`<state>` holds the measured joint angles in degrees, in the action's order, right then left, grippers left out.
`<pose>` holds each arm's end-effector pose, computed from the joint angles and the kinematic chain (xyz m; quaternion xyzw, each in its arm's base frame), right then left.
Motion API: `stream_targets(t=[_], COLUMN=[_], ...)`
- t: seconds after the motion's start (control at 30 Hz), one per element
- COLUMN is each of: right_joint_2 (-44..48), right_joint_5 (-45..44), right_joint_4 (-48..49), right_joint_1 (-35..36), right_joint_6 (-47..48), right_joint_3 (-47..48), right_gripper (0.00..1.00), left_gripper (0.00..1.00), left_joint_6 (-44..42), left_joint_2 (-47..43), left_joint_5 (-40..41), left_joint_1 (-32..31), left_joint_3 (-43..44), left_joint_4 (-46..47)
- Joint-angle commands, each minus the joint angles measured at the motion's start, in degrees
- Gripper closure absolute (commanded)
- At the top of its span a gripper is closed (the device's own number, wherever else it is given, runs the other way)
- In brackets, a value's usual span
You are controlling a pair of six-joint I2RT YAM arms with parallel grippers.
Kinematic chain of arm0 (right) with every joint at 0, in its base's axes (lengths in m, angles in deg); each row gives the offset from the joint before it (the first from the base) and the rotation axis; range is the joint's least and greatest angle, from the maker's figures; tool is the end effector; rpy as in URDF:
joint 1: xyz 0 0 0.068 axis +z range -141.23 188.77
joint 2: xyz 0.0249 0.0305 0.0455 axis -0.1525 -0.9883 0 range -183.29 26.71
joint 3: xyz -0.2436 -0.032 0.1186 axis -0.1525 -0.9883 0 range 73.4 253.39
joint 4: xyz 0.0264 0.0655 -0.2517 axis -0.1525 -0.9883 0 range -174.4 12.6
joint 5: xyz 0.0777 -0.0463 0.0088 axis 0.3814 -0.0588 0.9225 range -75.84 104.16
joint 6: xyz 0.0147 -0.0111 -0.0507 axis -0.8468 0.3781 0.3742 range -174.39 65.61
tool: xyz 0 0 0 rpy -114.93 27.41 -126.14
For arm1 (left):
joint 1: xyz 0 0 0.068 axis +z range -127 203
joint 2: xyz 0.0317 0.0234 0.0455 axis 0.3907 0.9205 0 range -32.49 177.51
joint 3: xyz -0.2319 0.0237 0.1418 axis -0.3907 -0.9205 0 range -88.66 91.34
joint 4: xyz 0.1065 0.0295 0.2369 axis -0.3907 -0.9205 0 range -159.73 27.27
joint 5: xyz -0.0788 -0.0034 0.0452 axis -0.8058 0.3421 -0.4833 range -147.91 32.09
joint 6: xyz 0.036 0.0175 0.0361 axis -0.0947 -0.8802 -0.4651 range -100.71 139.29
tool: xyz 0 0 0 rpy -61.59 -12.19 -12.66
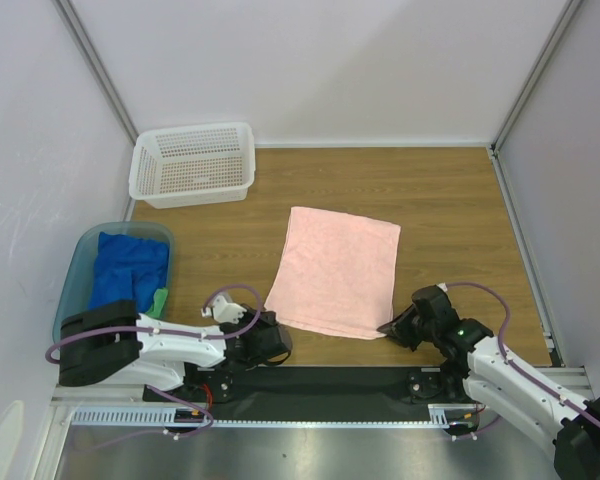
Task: Fold and stack the towels
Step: Fold the towel
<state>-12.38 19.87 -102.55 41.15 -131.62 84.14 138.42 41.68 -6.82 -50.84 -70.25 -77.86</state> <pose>0.1030 0.0695 0.1285 0.3474 0.8827 0.2829 0.1416 0.0731 -0.1527 0.1078 -0.4087 0.7936 -0.1968 0.4056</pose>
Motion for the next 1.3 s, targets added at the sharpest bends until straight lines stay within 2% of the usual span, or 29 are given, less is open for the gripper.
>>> stream_targets(t=[0.0, 0.2, 0.37, 0.5, 0.7, 0.8, 0.87, 0.93, 1.17, 1.27], right_joint_2=[-0.11, -0.46, -2.21, -3.01, -6.60, -10.46, -12.32, -15.65, -24.44, -29.01], right_joint_5=[-3.17, -2.64, -5.18, -8.09, -3.44, -0.97, -0.36, -0.01, 2.63, 2.81], right_joint_4=[-5.09, -4.03, -7.28, -8.16, -4.65, -2.72, -1.76, -1.22, 2.90, 2.82], right_joint_1=[0.14, 0.23, 0.05, -0.91, -8.90, -12.50, -13.74, -15.24, -18.76, -19.46], right_joint_6=[3.13, 6.74, 12.70, 16.58, 23.25, 25.54, 28.09, 30.20, 31.88, 32.67], right_joint_3=[1.38, 3.84, 11.47, 16.93, 20.98, 23.00, 25.37, 27.56, 30.56, 31.97], right_gripper=[0.91, 0.94, 1.00, 1.00, 1.00, 1.00, 1.00, 1.00, 1.00, 1.00], left_gripper=[1.00, 1.00, 1.00, 1.00, 1.00, 1.00, 1.00, 1.00, 1.00, 1.00], left_joint_6=[27.56, 24.23, 22.02, 22.02, 25.36, 22.66, 18.97, 10.71, -20.11, -29.55], left_joint_2=[2.39, -0.07, -4.47, -7.11, -7.90, -7.64, -7.29, -6.50, -3.16, 0.44], left_joint_5=[-7.85, -2.76, 0.85, 3.48, 8.84, 11.04, 11.75, 11.84, 10.79, 8.42], left_joint_1=[0.72, 0.72, 0.72, 0.72, 1.77, 4.40, 7.73, 10.29, 21.62, 25.06], left_joint_3=[-2.52, 3.19, 7.33, 10.58, 18.92, 22.35, 23.68, 25.26, 28.25, 30.62], left_joint_4=[-20.71, -30.20, -38.20, -42.69, -55.34, -57.55, -55.02, -51.50, -27.63, -19.77])
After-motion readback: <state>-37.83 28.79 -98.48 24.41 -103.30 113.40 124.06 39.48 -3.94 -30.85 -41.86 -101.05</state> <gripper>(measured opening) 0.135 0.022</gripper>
